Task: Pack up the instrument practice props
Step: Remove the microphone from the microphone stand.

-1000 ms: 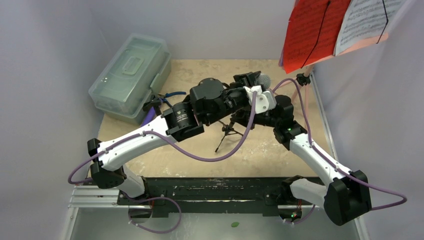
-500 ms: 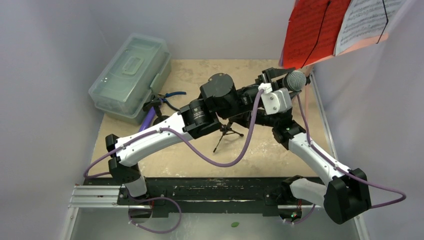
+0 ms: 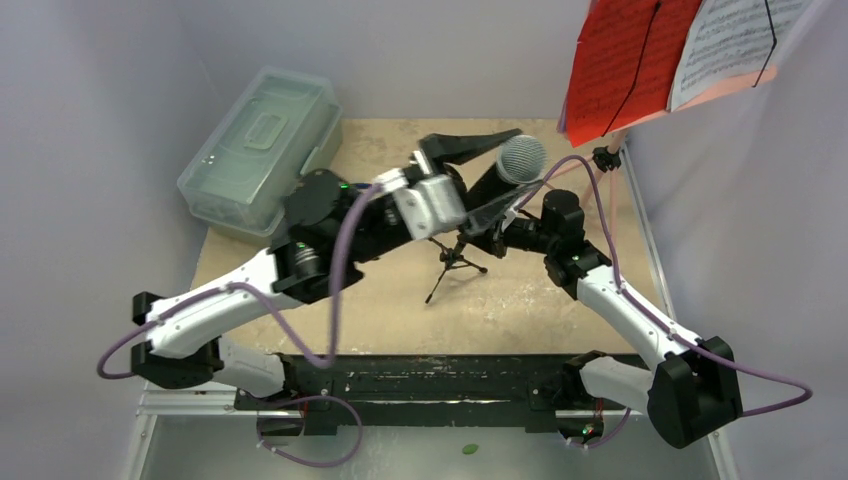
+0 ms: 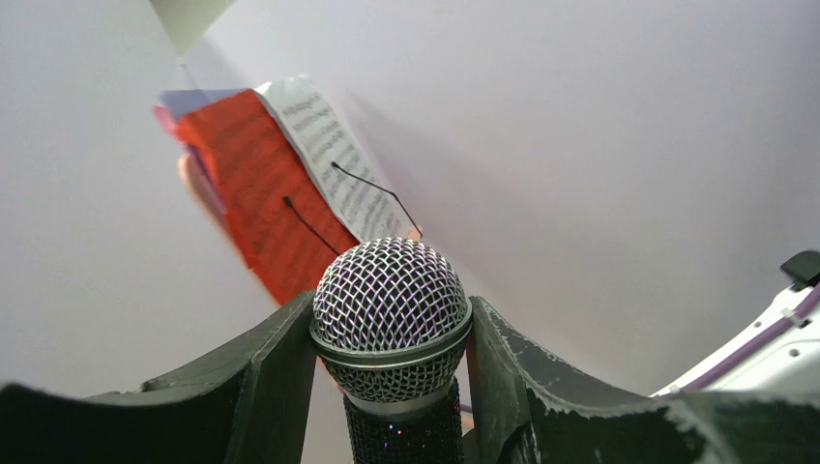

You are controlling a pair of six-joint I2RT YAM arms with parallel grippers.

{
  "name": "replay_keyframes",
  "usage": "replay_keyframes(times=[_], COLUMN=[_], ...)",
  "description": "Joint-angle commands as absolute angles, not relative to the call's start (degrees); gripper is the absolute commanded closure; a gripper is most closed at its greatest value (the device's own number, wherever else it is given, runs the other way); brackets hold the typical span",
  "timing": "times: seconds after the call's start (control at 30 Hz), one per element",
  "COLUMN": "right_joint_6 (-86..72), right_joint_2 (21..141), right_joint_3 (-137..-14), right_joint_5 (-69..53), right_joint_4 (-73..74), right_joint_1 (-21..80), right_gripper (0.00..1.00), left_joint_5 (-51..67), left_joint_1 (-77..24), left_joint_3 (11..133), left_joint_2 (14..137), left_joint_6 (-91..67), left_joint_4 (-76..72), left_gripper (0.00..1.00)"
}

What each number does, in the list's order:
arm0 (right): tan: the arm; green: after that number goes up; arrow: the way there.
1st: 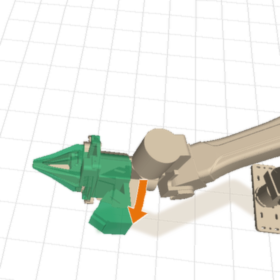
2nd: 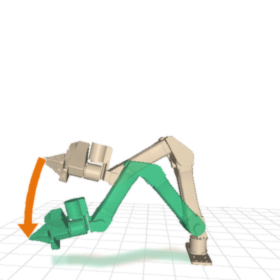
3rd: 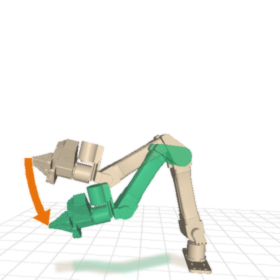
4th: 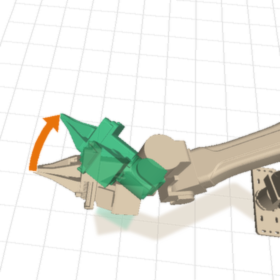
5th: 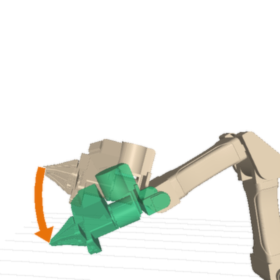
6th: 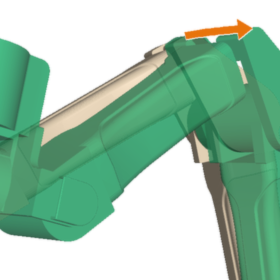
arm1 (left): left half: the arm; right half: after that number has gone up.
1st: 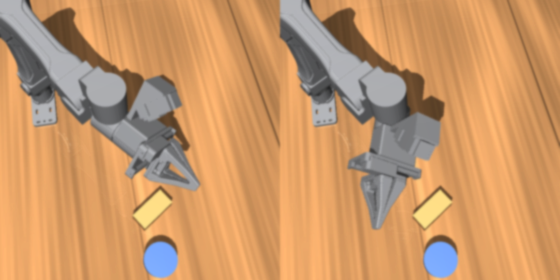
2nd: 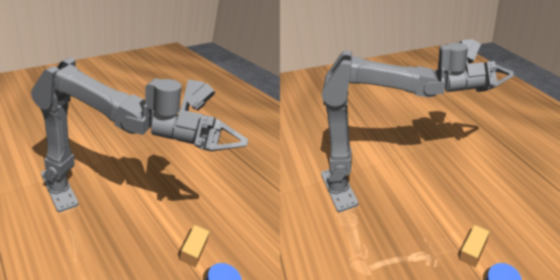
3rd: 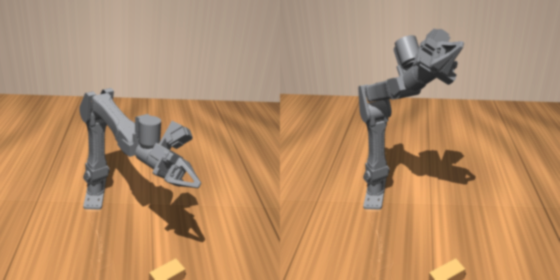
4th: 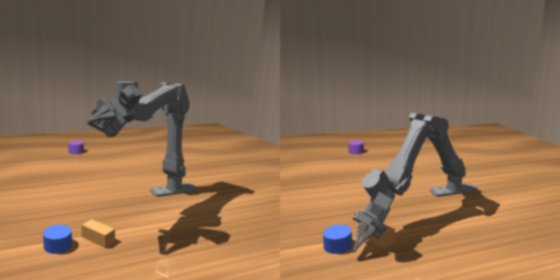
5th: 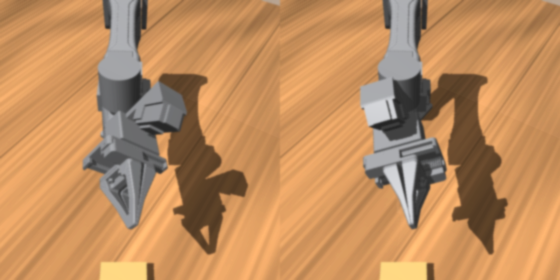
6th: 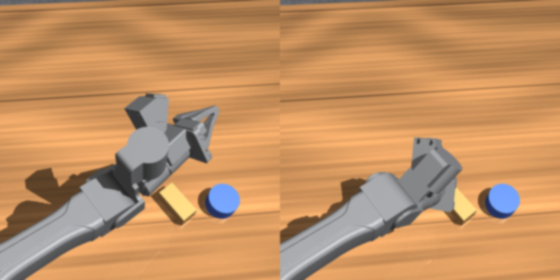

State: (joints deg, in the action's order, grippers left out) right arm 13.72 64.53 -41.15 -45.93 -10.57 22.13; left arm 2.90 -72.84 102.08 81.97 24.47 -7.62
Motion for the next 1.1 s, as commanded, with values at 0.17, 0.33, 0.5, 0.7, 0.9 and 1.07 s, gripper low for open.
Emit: replay_keyframes(times=[0.17,0.33,0.5,0.7,0.9,1.07], right_joint_6=[14.3,15.66,16.59,17.03,17.64,18.55], right_joint_2=[64.13,63.31,63.28,63.28,63.19,62.96], right_joint_3=[-41.44,-41.55,-41.57,-41.56,-41.41,-41.64], right_joint_5=[-46.03,-48.08,-49.26,-49.95,-50.69,-50.88], right_joint_4=[-6.74,-5.71,-4.84,-4.44,-4.01,-3.09], right_joint_1=[21.77,21.67,21.61,21.55,21.54,21.47], right_gripper=[1.0,0.93,0.78,0.69,0.63,0.49], left_joint_5=[-7.87,-11.39,-17.35,-26.13,-30.28,-32.55], left_joint_1=[-72.77,-72.8,-72.78,-72.77,-72.77,-72.77], left_joint_3=[92.25,88.3,81.9,72.59,63.52,59.12], left_joint_2=[63.93,58.82,53.92,48.66,45.17,42.71], left_joint_6=[15.48,11.86,8.72,7.41,6.51,4.95], left_joint_4=[-0.38,7.62,12.56,15.91,15.46,15.82], left_gripper=[1.0,1.0,1.0,1.0,1.0,1.0])
